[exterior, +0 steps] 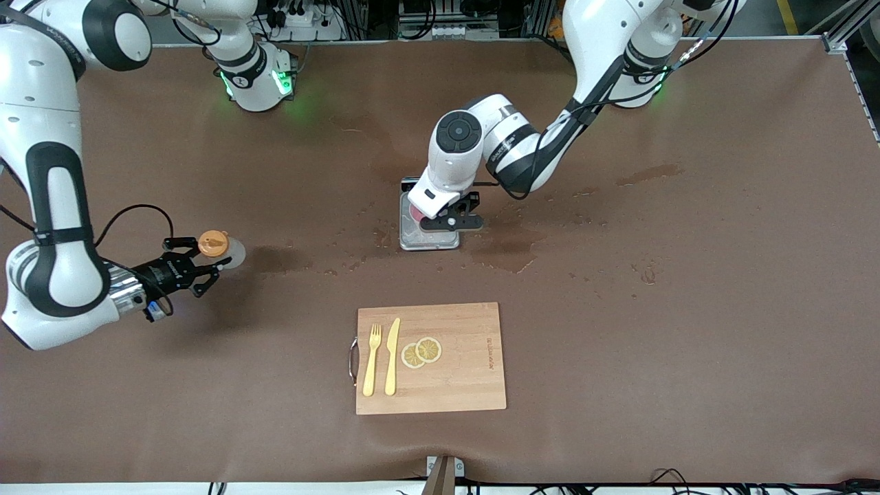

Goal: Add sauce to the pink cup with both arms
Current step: 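Release the cup and withdraw the left gripper while the right gripper carries the bottle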

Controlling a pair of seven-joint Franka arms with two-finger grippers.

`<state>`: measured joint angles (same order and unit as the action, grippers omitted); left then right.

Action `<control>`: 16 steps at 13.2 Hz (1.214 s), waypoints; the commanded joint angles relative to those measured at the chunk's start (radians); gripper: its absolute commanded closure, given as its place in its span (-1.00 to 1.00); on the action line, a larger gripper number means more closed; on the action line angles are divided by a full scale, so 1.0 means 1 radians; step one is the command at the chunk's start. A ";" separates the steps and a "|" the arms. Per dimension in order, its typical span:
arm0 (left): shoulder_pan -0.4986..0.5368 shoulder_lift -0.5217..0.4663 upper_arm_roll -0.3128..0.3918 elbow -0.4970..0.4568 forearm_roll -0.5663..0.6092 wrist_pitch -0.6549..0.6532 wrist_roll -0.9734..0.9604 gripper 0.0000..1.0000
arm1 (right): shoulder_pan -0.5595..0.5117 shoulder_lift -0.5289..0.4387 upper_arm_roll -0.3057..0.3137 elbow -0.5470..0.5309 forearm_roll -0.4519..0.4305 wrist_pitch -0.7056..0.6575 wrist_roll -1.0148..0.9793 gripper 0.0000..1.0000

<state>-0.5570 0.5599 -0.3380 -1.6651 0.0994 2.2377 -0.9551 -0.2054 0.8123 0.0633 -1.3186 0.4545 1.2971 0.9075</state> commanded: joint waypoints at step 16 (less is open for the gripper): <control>0.604 -0.405 -0.009 0.157 0.017 -0.544 0.470 -1.00 | 0.428 -0.067 0.004 0.113 -0.244 -0.076 0.675 0.10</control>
<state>0.0286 0.1875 -0.3314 -1.5477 0.1073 1.7629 -0.5346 0.1962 0.7609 0.0683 -1.2240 0.2195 1.2403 1.5138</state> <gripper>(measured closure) 0.000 0.546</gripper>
